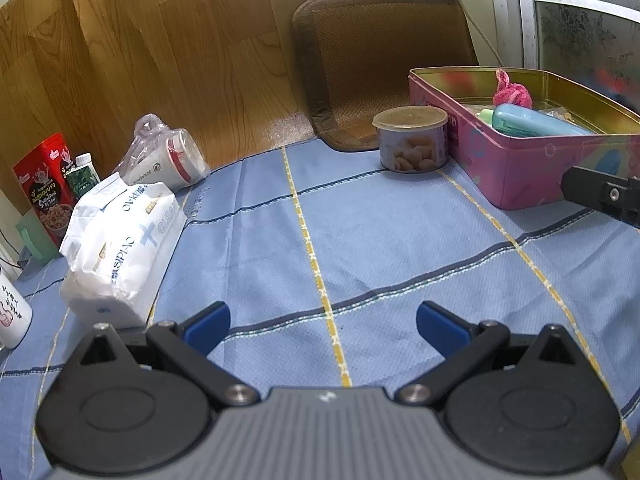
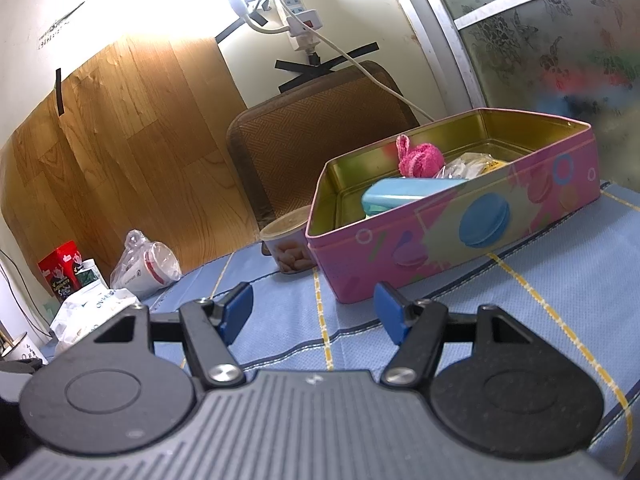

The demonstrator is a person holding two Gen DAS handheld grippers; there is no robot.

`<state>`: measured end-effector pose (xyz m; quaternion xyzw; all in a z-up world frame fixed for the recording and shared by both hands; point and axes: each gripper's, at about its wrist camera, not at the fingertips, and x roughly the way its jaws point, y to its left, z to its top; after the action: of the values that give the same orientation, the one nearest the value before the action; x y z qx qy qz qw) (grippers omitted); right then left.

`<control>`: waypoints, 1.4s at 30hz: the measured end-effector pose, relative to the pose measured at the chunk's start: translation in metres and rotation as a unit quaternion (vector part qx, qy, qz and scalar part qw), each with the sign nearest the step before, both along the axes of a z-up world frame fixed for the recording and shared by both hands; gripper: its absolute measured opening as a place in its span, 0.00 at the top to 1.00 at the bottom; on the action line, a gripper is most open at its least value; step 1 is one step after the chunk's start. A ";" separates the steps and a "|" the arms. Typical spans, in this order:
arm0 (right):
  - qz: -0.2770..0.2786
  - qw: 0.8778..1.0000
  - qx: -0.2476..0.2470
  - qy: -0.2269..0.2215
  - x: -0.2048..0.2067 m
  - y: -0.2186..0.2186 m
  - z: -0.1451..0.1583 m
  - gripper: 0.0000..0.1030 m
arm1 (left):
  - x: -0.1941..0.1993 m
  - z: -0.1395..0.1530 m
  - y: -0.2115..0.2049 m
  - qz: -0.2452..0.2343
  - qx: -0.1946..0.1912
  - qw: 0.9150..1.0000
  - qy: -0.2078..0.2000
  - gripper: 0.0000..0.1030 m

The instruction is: Organize soft objects

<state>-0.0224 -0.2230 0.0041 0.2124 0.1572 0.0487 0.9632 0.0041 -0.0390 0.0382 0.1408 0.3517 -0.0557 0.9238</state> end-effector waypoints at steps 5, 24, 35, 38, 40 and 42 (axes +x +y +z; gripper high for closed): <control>-0.001 1.000 0.003 0.001 0.000 -0.001 0.000 0.32 | 0.001 -0.001 -0.001 -0.002 0.008 1.000 0.002 0.00; 0.000 1.000 0.000 -0.003 -0.001 0.001 0.000 0.31 | 0.002 -0.003 0.003 -0.003 0.000 1.000 0.011 0.00; -0.002 1.000 0.005 -0.009 -0.002 0.000 0.002 0.27 | 0.002 -0.002 0.004 -0.006 -0.007 1.000 0.011 0.00; -0.002 1.000 0.003 -0.013 -0.003 -0.001 0.002 0.26 | 0.002 -0.001 0.005 -0.005 -0.008 1.000 0.008 0.00; -0.002 1.000 0.002 -0.014 -0.003 0.000 0.003 0.25 | 0.002 0.000 0.005 -0.005 -0.009 1.000 0.009 0.00; -0.003 1.000 0.002 -0.015 -0.003 0.000 0.003 0.23 | 0.002 0.000 0.004 -0.004 -0.007 1.000 0.009 0.00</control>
<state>-0.0256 -0.2229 0.0072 0.2141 0.1416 0.0495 0.9652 0.0061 -0.0346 0.0378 0.1354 0.3594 -0.0631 0.9211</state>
